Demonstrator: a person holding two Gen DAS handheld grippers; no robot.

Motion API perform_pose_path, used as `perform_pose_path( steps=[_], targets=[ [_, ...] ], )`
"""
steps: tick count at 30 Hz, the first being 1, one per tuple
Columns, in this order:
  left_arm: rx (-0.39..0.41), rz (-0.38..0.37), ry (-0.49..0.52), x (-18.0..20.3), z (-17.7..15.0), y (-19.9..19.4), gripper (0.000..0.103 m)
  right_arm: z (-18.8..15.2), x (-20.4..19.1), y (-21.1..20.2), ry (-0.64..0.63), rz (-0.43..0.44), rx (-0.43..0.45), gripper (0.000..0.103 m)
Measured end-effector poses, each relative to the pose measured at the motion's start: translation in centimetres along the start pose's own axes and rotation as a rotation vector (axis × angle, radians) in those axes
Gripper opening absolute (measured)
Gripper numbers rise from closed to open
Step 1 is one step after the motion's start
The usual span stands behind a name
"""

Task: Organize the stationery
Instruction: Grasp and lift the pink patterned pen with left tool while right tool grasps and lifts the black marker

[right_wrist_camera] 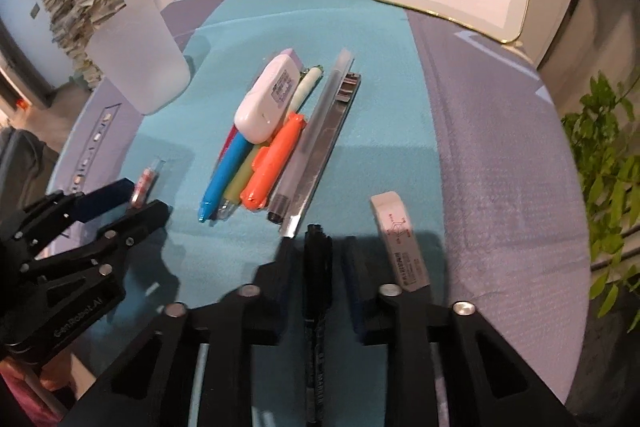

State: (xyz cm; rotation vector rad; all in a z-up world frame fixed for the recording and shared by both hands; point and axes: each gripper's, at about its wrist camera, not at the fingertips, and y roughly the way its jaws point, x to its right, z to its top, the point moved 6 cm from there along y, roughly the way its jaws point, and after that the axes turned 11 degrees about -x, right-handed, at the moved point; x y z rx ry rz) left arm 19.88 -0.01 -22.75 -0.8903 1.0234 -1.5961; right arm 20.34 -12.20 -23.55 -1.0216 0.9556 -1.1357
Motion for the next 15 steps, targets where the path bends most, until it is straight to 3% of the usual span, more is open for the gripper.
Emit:
perform_pose_path(
  steps=[2,7,15],
  targets=[
    [0.003,0.003,0.016,0.0,0.1,0.1,0.011,0.0,0.0,0.0,-0.004,0.005,0.0,0.015],
    [0.002,-0.012,0.007,0.1,0.0,-0.3,0.011,-0.3,0.1,-0.9,0.002,0.026,0.015,0.015],
    [0.097,-0.006,0.025,0.6,-0.4,-4.1,0.011,-0.8,0.3,-4.5,0.005,0.03,0.108,0.015]
  ],
)
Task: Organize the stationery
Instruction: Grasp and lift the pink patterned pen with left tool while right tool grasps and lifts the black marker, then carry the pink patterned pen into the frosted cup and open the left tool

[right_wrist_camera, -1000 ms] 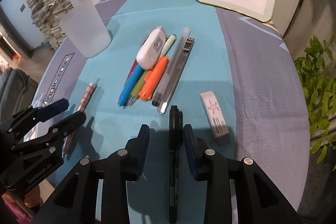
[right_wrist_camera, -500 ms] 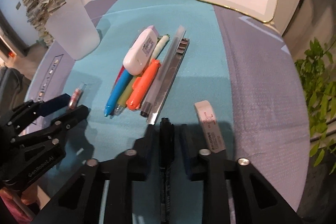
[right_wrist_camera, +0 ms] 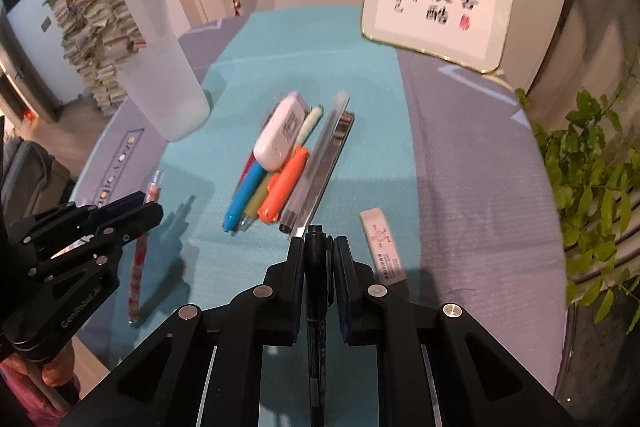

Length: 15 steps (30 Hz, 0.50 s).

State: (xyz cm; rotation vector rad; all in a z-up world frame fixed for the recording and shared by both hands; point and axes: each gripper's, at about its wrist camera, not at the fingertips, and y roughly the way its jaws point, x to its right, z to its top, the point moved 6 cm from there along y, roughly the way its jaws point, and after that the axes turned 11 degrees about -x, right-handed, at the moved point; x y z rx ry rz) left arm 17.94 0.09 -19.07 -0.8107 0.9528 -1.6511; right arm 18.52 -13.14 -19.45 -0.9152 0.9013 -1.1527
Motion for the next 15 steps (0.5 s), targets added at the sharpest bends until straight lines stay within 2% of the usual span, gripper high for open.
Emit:
perform_pose_path(
  steps=[15],
  targets=[
    [0.185,0.021,-0.004,0.1,0.6,-7.0,0.011,-0.2,-2.1,-6.2,-0.034,0.018,0.16,0.015]
  ],
)
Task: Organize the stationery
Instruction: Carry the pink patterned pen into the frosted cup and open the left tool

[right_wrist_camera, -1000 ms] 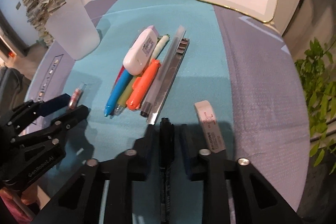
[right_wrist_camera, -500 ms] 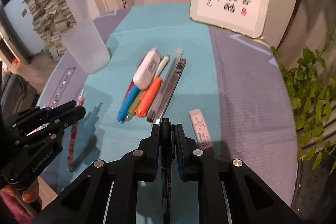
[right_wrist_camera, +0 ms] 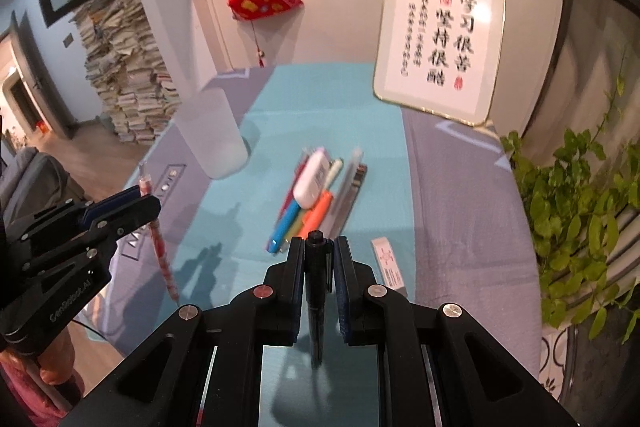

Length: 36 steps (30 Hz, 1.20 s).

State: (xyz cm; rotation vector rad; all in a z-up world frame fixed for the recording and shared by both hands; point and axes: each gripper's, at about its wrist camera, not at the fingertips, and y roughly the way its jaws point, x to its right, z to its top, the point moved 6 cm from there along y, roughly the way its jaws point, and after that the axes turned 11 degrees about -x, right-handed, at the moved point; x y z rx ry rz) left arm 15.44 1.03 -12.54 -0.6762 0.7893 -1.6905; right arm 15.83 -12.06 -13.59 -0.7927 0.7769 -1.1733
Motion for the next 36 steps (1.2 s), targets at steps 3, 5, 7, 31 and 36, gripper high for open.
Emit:
perform_pose_path(
  steps=[3,5,7,31,36],
  targets=[
    [0.024,0.008,-0.013,-0.4,0.8,-0.7,0.011,0.4,-0.4,-0.8,-0.011,0.006,0.024,0.015],
    [0.04,0.01,-0.028,-0.9,1.4,-1.1,0.011,0.6,-0.7,-1.0,-0.017,0.006,0.035,0.015],
    [0.054,0.016,-0.038,-1.3,2.0,-1.4,0.011,0.9,-0.9,-1.2,-0.022,0.008,0.043,0.015],
    [0.21,0.046,-0.111,-7.2,12.0,-2.2,0.011,6.8,-3.0,-0.6,-0.03,-0.015,0.083,0.015],
    [0.205,0.049,-0.129,-8.4,13.3,-1.2,0.011,7.3,-3.4,-0.4,-0.035,-0.025,0.079,0.015]
  ],
)
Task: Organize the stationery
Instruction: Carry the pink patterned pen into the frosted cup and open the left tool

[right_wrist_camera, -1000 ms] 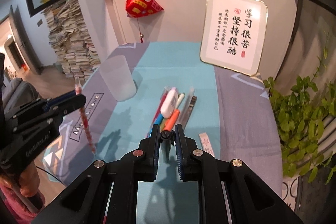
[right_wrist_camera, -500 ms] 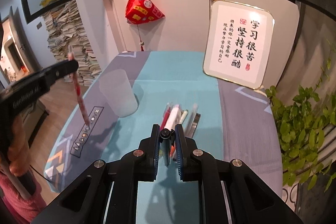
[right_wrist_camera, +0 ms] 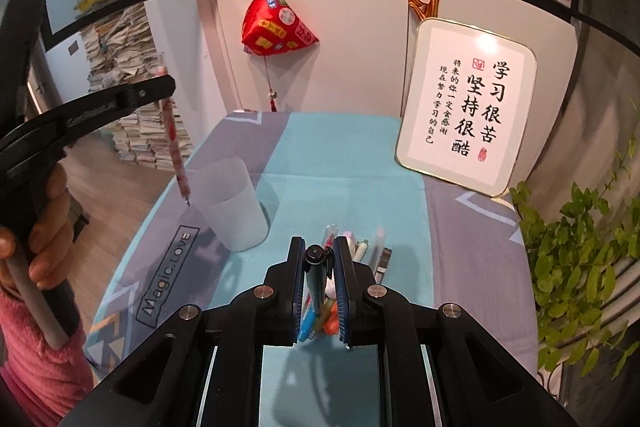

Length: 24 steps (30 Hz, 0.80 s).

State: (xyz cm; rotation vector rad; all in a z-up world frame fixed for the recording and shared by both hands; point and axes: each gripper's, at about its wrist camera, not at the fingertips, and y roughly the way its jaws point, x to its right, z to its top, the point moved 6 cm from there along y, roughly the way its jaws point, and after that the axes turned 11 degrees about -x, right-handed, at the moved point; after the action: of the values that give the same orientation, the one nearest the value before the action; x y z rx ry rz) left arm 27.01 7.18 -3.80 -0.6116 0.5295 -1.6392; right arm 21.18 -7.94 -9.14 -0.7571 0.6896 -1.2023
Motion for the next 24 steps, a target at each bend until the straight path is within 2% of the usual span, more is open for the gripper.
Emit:
perform_pose_path(
  steps=[11,24],
  targets=[
    [-0.041,-0.008,-0.051,-1.9,0.0,3.2,0.011,1.1,-0.5,0.8,-0.009,-0.009,-0.008,0.015],
    [-0.122,0.011,-0.036,-1.9,-2.9,5.6,0.011,1.9,-1.0,0.5,-0.026,-0.003,0.007,0.015]
  ],
)
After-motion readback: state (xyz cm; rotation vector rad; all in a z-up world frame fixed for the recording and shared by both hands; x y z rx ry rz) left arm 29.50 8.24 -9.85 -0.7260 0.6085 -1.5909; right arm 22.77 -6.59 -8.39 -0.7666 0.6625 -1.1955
